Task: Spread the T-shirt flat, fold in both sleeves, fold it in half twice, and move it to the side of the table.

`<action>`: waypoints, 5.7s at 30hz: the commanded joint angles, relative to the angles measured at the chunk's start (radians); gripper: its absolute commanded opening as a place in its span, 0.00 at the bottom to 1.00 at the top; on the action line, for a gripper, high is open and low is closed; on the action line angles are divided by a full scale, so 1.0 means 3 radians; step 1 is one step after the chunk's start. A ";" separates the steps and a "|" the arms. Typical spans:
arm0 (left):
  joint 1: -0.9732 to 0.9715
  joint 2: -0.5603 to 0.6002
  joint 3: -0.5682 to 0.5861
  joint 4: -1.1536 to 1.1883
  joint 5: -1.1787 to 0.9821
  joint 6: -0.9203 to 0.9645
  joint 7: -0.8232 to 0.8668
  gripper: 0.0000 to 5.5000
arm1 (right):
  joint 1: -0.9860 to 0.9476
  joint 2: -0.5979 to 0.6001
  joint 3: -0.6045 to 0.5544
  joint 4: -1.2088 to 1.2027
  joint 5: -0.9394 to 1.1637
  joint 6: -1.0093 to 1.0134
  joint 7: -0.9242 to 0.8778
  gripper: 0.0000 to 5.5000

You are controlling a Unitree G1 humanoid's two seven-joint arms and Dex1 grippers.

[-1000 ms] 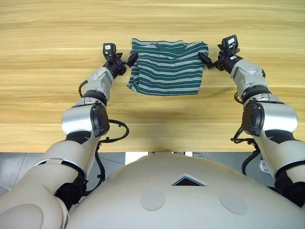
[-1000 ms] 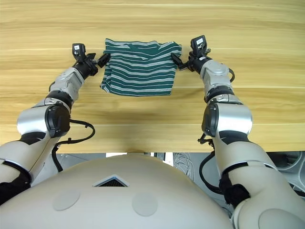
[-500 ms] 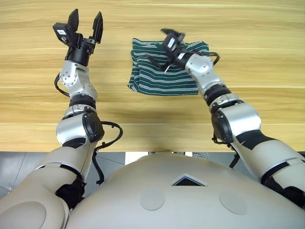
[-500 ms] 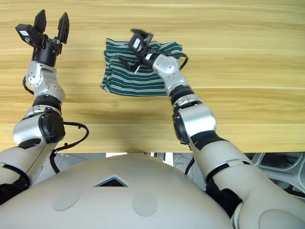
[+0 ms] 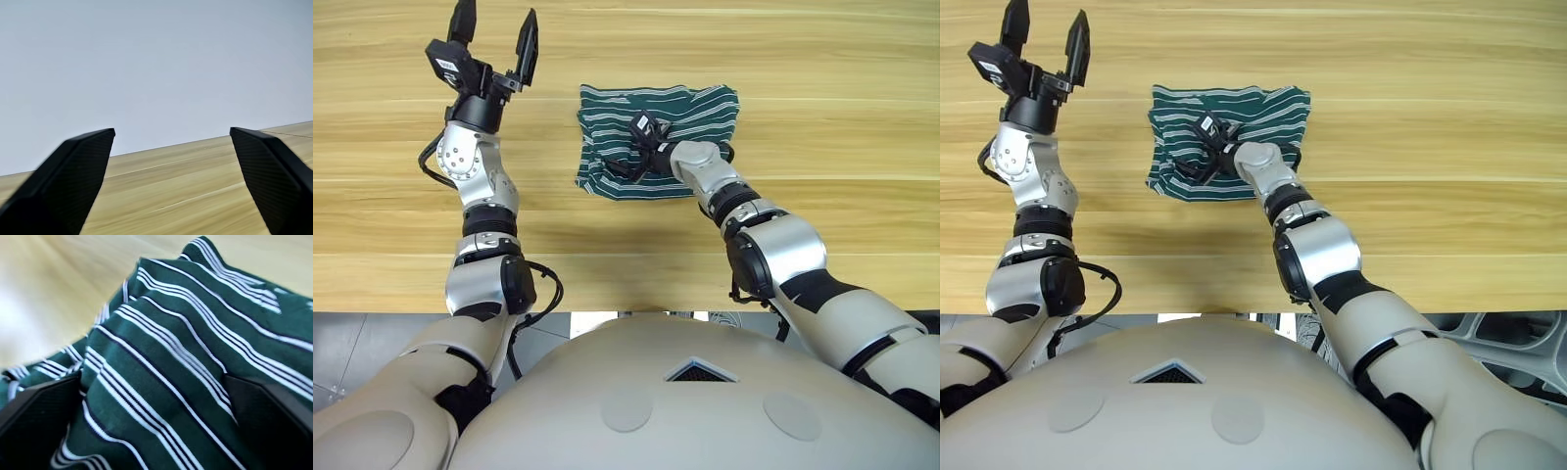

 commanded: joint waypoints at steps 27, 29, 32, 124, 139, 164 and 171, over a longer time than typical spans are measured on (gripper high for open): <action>0.0156 -0.0139 -0.0422 -0.0508 -0.0064 0.0078 0.0007 0.77 | 0.0899 -0.1935 0.0216 -0.1136 0.1620 -0.1596 0.2370 0.97; 0.0198 -0.0141 -0.0452 -0.0586 -0.0054 0.0080 0.0031 0.77 | 0.1089 -0.1955 0.0257 -0.1108 0.1257 -0.1494 0.1763 0.97; 0.0276 -0.0146 -0.0495 -0.0704 -0.0035 0.0081 0.0076 0.77 | 0.1390 -0.2019 0.0121 -0.1271 0.1132 -0.1264 0.1354 0.97; 0.0774 0.1701 -0.2987 0.0365 0.3756 -0.1631 0.1673 0.88 | 0.1420 -0.1853 0.1182 -0.1582 -0.0366 -0.2544 0.0956 0.74; 0.0642 0.1752 -0.3458 0.0481 0.3832 -0.1726 0.1813 0.55 | 0.1362 -0.1786 0.1136 -0.1486 -0.0052 -0.2834 0.1095 0.21; 0.1399 0.2226 -0.3133 -0.1554 -0.0720 -0.0378 -0.0801 0.00 | 0.1673 -0.2250 0.0758 -0.2370 0.1876 -0.2069 0.3038 0.00; 0.0955 0.1726 -0.2685 -0.1325 -0.0800 0.0975 -0.1177 0.00 | 0.1143 -0.2163 0.0791 -0.1963 0.2066 -0.1414 0.3058 0.00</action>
